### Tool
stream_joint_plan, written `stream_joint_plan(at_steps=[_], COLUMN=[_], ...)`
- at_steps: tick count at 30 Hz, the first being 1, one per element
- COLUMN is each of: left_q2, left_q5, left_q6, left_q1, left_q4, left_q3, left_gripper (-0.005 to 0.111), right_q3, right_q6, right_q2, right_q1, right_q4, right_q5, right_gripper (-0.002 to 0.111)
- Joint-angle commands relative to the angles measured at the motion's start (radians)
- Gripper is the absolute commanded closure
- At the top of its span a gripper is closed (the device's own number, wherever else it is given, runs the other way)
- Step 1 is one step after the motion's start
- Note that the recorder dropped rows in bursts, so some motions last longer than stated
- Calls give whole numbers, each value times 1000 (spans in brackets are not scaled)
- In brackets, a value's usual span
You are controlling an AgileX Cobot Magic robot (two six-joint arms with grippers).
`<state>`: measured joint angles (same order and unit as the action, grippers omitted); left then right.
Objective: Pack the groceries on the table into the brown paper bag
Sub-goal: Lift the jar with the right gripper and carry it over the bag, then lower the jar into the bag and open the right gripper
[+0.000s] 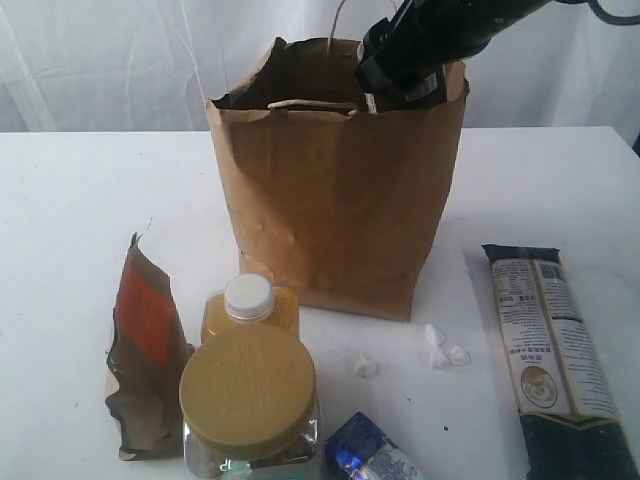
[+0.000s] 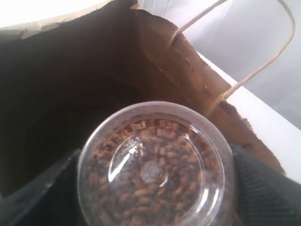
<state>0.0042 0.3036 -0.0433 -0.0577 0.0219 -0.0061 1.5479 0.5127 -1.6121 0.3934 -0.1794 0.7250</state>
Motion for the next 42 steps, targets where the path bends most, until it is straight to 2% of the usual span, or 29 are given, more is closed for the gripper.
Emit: stream_joint_plan(at_steps=[1, 4, 19, 27, 31, 35, 36, 37, 38, 39, 40, 41, 42], left_q2=[-4, -4, -4, -4, -4, -4, -4, -4, -4, -4, -4, -4, -4], left_q5=[2, 2, 2, 2, 2, 2, 2, 2, 2, 2, 2, 2, 2], left_q6=[-1, -1, -1, -1, -1, -1, -1, -1, -1, -1, -1, -1, -1], left_q1=[-4, -4, -4, -4, -4, -4, -4, -4, -4, -4, -4, -4, -4], left_q4=[-7, -7, -7, -7, -7, -7, -7, -7, -7, -7, -7, -7, -7], left_q3=[6, 6, 6, 6, 6, 6, 6, 6, 6, 6, 6, 6, 6], left_gripper=[107, 107, 107, 107, 107, 107, 107, 107, 107, 107, 107, 107, 107], right_q3=[8, 8, 8, 10, 10, 10, 10, 10, 10, 10, 0, -10, -55], right_q6=[-13, -31, -50, -54, -131, -192, -286, -332, -449, -483, -546, -582, -705], right_q2=[14, 14, 23, 186, 287, 372, 397, 402, 409, 409, 409, 413, 413], right_q1=[-2, -2, -2, -2, -2, -2, -2, -2, -6, -6, -6, -6, -6], right_q4=[2, 2, -7, -7, 17, 210, 379, 481, 648, 700, 798, 826, 881], right_q5=[-39, -46, -38, 4, 43, 81, 107, 131, 196, 227, 297, 312, 324], right_gripper=[36, 32, 32, 32, 33, 45, 58, 65, 81, 87, 100, 104, 108])
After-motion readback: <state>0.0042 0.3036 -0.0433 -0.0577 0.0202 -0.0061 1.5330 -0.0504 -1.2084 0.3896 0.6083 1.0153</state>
